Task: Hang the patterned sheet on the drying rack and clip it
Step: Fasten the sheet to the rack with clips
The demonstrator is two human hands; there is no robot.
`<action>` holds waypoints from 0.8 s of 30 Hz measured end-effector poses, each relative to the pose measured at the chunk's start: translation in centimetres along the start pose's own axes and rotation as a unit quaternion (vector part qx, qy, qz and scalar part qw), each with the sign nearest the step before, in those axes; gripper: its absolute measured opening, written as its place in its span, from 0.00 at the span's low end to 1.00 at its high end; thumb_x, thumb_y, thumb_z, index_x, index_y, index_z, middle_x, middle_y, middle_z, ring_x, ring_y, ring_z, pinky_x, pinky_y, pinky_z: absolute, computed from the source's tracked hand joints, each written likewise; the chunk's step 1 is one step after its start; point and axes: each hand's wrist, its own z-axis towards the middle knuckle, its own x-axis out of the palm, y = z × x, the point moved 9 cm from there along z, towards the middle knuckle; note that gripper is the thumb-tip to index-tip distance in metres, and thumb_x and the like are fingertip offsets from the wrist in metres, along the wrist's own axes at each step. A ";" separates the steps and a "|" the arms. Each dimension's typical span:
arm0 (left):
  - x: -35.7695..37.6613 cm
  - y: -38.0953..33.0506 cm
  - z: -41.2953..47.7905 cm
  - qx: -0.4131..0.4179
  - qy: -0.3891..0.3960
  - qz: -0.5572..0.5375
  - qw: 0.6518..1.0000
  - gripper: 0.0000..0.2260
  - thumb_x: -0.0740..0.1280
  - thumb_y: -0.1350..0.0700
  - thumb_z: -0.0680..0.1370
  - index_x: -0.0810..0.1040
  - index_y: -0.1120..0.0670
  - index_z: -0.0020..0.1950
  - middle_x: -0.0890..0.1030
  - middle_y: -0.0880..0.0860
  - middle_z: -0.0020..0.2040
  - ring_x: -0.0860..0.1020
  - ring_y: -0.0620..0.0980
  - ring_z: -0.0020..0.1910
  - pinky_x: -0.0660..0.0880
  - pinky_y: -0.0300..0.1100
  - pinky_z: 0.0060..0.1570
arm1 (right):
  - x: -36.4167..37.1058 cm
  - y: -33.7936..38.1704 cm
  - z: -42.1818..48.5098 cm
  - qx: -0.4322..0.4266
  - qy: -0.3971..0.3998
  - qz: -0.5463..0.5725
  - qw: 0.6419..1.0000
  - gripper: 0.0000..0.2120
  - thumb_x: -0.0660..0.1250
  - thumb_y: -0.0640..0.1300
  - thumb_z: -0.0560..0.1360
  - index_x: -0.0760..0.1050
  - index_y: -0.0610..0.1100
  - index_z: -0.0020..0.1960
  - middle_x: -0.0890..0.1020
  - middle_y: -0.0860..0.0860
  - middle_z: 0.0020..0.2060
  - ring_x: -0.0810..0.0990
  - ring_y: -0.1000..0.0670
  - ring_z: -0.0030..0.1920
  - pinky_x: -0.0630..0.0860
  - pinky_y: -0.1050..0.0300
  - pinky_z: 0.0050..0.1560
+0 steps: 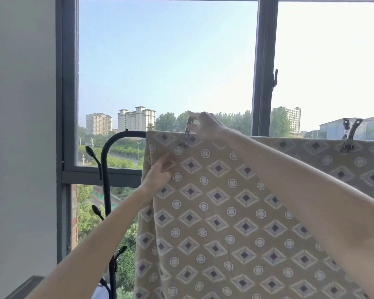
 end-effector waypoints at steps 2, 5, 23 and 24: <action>0.8 0.0 -0.4 -0.002 0.017 0.006 1.000 0.27 0.61 0.66 0.78 0.60 0.49 0.75 0.69 0.48 0.69 0.71 0.45 0.64 0.74 0.46 0.60 | 0.0 -0.1 -1.6 -0.029 -0.012 -0.012 0.999 0.28 0.60 0.38 0.79 0.54 0.41 0.76 0.66 0.44 0.72 0.82 0.51 0.48 0.77 0.63 0.52; 2.0 -0.4 -1.5 -0.009 0.028 0.032 0.999 0.27 0.61 0.63 0.79 0.59 0.46 0.75 0.66 0.45 0.68 0.67 0.48 0.67 0.69 0.44 0.63 | -0.6 -1.2 -3.8 -0.047 -0.052 -0.093 0.993 0.30 0.63 0.40 0.78 0.54 0.45 0.76 0.58 0.47 0.75 0.59 0.46 0.73 0.60 0.48 0.73; 6.7 -4.2 -10.1 -0.015 0.010 0.073 0.997 0.27 0.58 0.64 0.79 0.55 0.50 0.76 0.53 0.50 0.76 0.55 0.51 0.74 0.59 0.43 0.67 | -5.1 -7.6 -19.1 0.063 -0.062 -0.108 0.990 0.26 0.60 0.41 0.78 0.60 0.46 0.75 0.64 0.49 0.69 0.60 0.48 0.70 0.70 0.50 0.63; 6.9 -4.6 -10.5 -0.018 0.010 0.069 0.997 0.27 0.57 0.64 0.79 0.54 0.49 0.76 0.55 0.48 0.75 0.62 0.50 0.71 0.64 0.37 0.62 | -5.5 -8.0 -19.6 0.075 -0.052 -0.099 0.991 0.27 0.60 0.42 0.78 0.58 0.47 0.75 0.63 0.49 0.70 0.60 0.47 0.71 0.70 0.49 0.64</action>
